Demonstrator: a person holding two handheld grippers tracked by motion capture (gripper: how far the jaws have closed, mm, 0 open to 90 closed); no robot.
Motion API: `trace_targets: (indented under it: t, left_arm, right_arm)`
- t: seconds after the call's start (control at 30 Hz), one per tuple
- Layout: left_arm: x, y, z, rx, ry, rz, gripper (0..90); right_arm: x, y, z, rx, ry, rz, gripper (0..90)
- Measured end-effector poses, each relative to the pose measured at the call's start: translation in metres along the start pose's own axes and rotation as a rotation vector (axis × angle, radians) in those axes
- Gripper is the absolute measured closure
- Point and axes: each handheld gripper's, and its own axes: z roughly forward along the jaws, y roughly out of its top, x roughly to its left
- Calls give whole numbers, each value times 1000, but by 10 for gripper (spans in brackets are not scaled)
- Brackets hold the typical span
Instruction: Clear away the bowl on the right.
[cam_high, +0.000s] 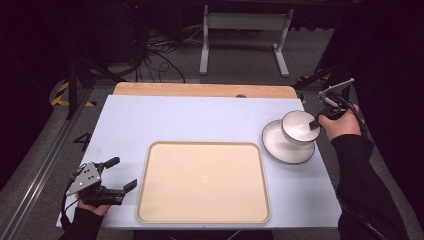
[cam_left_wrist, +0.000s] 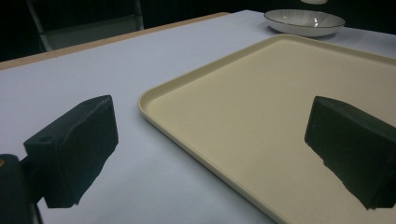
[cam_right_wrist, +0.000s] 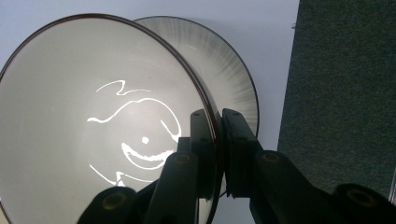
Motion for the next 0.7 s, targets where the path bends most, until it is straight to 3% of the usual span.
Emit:
trace_targets:
  t: [0.33, 0.7]
  left_arm:
    - [0, 0, 0, 0, -1, 1, 34]
    - [0, 0, 0, 1, 0, -1, 35]
  right_arm:
    - [15, 0, -9, 2, 8, -53, 842]
    - [50, 1, -7, 19, 37, -138, 842]
